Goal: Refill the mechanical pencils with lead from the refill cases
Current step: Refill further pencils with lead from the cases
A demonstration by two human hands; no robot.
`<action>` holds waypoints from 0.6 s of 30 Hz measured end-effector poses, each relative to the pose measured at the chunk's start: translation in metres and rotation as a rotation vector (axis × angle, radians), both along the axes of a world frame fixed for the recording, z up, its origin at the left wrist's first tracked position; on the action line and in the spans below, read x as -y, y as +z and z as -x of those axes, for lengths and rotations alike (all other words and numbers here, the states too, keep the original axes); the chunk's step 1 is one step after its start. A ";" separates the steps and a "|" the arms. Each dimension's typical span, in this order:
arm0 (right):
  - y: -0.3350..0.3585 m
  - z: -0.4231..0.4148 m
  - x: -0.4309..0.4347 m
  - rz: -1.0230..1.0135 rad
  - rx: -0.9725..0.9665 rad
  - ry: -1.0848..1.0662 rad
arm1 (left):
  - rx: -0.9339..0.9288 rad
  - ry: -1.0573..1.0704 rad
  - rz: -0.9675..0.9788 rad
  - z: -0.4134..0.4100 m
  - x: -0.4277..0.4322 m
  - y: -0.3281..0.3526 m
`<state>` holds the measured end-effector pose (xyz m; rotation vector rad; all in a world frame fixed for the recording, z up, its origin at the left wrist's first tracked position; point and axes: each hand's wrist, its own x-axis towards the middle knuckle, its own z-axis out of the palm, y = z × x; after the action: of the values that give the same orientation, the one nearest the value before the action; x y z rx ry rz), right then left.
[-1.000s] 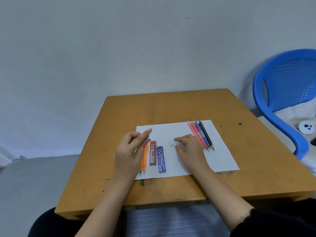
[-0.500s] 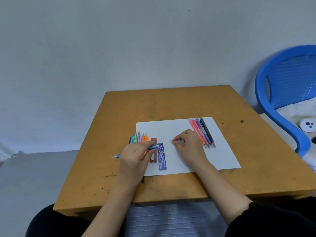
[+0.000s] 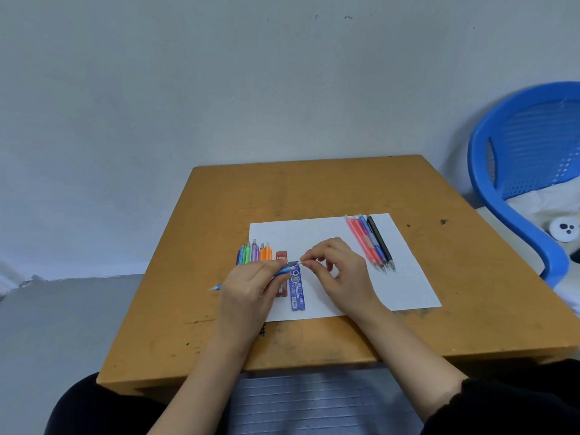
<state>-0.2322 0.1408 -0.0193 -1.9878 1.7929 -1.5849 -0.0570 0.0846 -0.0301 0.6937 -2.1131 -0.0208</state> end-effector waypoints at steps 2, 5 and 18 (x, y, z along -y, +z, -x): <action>-0.001 -0.001 0.000 -0.003 -0.015 0.016 | 0.010 -0.009 0.010 0.000 0.000 0.000; -0.002 -0.001 0.001 -0.014 -0.051 0.020 | 0.020 -0.011 0.015 0.000 0.000 0.000; -0.005 -0.002 -0.003 0.030 -0.185 -0.004 | 0.039 0.043 0.116 0.001 -0.002 0.001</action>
<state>-0.2297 0.1433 -0.0248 -2.2123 1.8444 -1.4816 -0.0578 0.0868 -0.0288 0.6749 -2.1177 0.1392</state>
